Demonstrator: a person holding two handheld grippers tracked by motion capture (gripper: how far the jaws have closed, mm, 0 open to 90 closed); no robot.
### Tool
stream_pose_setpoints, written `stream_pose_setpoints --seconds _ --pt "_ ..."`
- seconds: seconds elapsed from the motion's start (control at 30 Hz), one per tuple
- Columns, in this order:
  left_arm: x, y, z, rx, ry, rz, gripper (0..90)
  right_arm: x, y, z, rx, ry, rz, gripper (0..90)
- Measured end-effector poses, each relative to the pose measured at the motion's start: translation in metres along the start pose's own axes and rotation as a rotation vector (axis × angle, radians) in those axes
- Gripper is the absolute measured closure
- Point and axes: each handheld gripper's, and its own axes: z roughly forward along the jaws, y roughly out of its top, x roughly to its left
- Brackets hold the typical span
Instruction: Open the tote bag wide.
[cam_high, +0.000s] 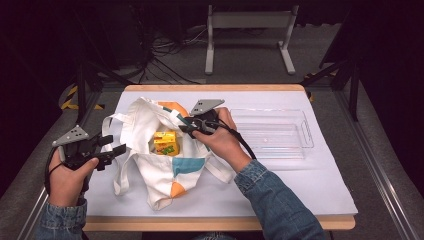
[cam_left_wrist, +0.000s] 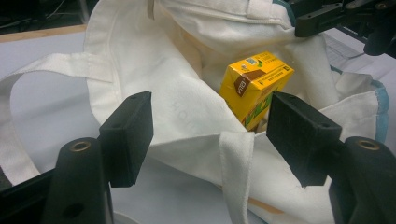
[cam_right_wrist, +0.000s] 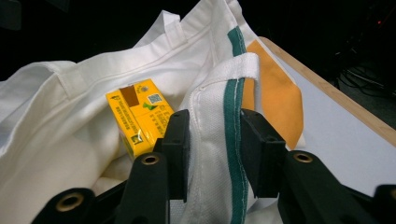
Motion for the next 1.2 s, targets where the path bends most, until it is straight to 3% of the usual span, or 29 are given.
stream_pose_setpoints --seconds 0.3,0.5,0.73,0.83,1.2 --pt "0.0 0.0 0.0 0.005 -0.003 0.001 33.0 -0.008 -0.015 -0.001 0.009 -0.039 0.06 68.5" --pt "-0.001 0.0 0.002 0.011 -0.005 0.007 33.0 -0.013 -0.033 0.004 0.038 -0.069 0.132 69.8" --pt "-0.001 0.0 0.003 0.01 -0.009 0.01 32.9 -0.007 -0.046 0.019 0.106 -0.112 0.144 71.0" --pt "-0.001 0.0 0.003 0.011 -0.01 0.0 32.9 -0.004 -0.054 0.027 0.134 -0.131 0.177 71.5" --pt "-0.001 0.0 0.005 0.017 -0.015 0.01 32.9 0.002 -0.065 0.045 0.215 -0.145 0.194 73.3"
